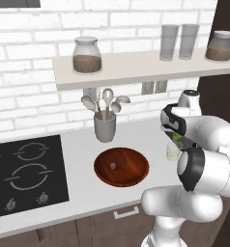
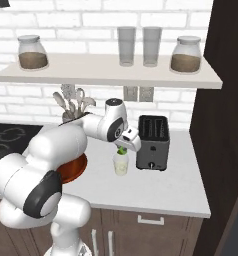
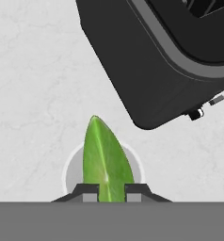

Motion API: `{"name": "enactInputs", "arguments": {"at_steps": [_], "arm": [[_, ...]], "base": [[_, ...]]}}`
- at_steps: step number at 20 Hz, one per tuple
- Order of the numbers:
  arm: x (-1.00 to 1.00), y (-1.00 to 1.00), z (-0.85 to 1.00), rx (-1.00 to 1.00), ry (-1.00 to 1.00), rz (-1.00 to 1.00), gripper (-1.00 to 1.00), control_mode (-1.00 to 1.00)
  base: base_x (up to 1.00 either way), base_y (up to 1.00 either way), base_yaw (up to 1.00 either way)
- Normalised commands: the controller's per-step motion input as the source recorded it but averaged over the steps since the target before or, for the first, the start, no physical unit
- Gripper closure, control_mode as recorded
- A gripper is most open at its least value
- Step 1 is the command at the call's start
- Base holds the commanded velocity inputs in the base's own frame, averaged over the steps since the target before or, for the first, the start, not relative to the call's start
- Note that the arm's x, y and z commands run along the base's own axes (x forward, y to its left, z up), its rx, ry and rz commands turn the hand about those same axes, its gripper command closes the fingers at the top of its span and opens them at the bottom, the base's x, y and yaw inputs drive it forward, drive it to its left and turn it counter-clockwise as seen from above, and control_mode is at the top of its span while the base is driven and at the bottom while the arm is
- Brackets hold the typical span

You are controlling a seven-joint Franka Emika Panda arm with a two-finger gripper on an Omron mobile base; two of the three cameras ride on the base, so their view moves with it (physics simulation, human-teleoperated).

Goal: Grab a lemon wedge from the fridge and one ice cube from the ice bowl, and put them in the glass of lemonade.

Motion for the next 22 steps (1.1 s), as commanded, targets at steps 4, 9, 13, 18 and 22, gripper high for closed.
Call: {"name": "enactInputs", "arguments": {"at_steps": [4,9,13,18,22], "arm": [[0.0,0.03,-0.02,0.0,0.0,0.0,1.0,-1.0],[-0.07,0.0,-0.03,0.0,0.0,0.0,1.0,-1.0],[0.0,0.0,-0.01,0.0,0.0,0.0,1.0,-1.0],[0.0,0.0,0.0,0.0,0.0,0.0,1.0,-1.0],[0.0,0.0,0.0,0.0,0.0,0.0,-1.0,-1.0]], "base": [[0.0,0.0,0.0],[0.0,0.0,0.0],[0.0,0.0,0.0],[0.0,0.0,0.0],[0.0,0.0,0.0]]}}
